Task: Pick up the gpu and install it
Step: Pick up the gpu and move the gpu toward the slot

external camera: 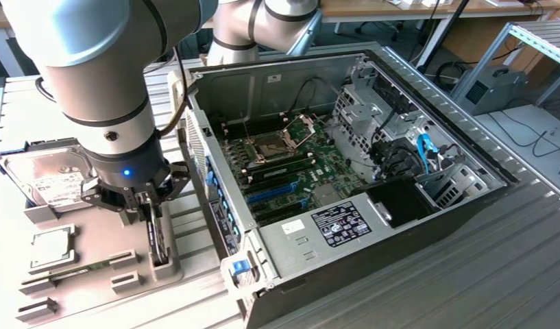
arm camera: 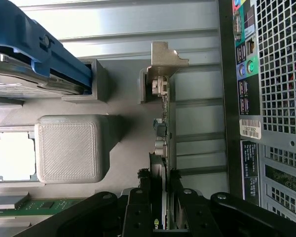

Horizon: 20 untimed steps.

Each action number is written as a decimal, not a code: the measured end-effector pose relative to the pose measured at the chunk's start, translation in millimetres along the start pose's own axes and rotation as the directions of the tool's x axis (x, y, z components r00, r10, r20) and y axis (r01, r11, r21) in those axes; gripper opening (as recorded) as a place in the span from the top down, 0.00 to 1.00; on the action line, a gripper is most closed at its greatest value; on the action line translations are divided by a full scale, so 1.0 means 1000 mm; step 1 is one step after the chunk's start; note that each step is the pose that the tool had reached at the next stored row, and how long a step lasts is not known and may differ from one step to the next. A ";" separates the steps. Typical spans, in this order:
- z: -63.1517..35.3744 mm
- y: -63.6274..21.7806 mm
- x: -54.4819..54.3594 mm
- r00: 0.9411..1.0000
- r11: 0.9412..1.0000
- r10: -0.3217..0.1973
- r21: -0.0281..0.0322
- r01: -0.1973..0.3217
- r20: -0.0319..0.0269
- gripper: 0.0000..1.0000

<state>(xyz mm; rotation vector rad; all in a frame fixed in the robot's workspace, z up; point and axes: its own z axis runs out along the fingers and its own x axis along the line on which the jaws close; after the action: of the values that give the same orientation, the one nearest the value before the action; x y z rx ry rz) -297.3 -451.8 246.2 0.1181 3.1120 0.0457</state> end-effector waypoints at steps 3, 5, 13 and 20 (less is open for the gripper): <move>-0.0024 0.0001 0.000 1.000 1.000 0.000 0.005 0.000 0.000 0.74; -0.0050 0.0002 0.000 1.000 1.000 0.000 0.006 0.000 0.000 0.74; -0.0203 0.0006 0.000 1.000 1.000 0.000 0.008 0.000 0.001 0.74; -0.0340 0.0011 -0.001 1.000 1.000 0.000 0.009 0.000 0.001 0.74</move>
<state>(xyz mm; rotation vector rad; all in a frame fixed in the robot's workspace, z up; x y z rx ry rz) -297.3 -451.7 280.3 0.1178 3.1118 0.0316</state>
